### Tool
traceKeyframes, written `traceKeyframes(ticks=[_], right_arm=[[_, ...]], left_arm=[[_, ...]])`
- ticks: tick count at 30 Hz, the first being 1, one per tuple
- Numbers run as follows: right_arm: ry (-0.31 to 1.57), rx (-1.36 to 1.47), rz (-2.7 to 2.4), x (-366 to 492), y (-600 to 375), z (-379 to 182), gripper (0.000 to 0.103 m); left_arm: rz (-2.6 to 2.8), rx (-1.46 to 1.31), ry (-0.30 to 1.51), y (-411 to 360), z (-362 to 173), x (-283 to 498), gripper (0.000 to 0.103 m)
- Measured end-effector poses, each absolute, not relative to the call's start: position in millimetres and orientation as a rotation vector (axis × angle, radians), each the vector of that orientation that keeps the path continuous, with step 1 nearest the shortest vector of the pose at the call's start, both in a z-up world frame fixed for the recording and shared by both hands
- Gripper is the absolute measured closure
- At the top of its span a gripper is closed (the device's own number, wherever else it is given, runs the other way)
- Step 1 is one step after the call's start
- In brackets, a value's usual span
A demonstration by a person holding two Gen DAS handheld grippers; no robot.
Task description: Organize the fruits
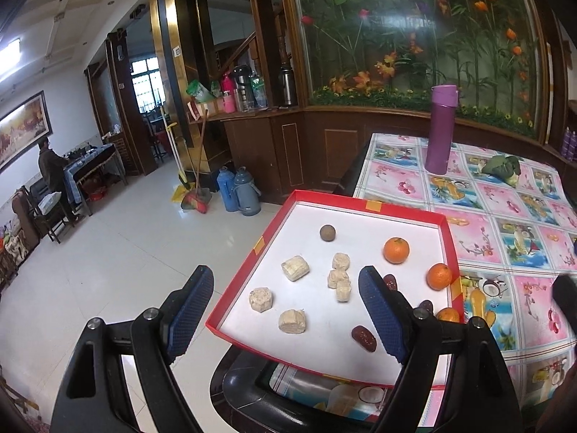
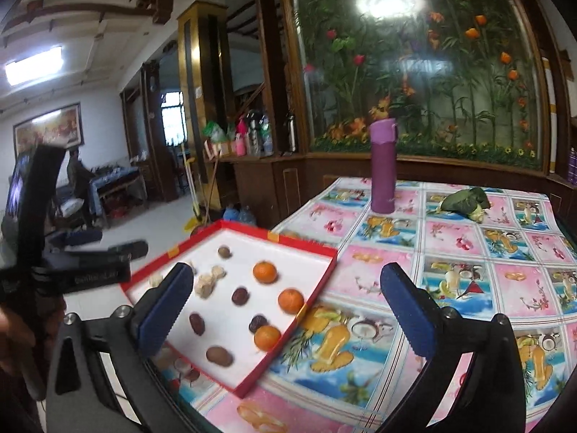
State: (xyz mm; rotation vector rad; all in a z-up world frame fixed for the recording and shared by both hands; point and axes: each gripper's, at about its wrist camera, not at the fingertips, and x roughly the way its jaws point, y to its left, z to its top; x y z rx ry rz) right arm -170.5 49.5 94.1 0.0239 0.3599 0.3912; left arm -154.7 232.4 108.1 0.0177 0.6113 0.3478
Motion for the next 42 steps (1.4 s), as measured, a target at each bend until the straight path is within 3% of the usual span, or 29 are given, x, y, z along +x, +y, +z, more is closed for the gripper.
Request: traceKeyframes(ticks=[17,42], right_arm=[[0.497,0.037,0.418,-156.6,62.3,66.1,0.000],[0.498,-0.061,0.427,-140.7,102.2,70.7,0.000]], left_arm=[[0.337,-0.031,0.705,242.9,78.9,-141.6,0.020],[0.318,-0.128,0.735,269.0,70.4,-132.7,0.020]])
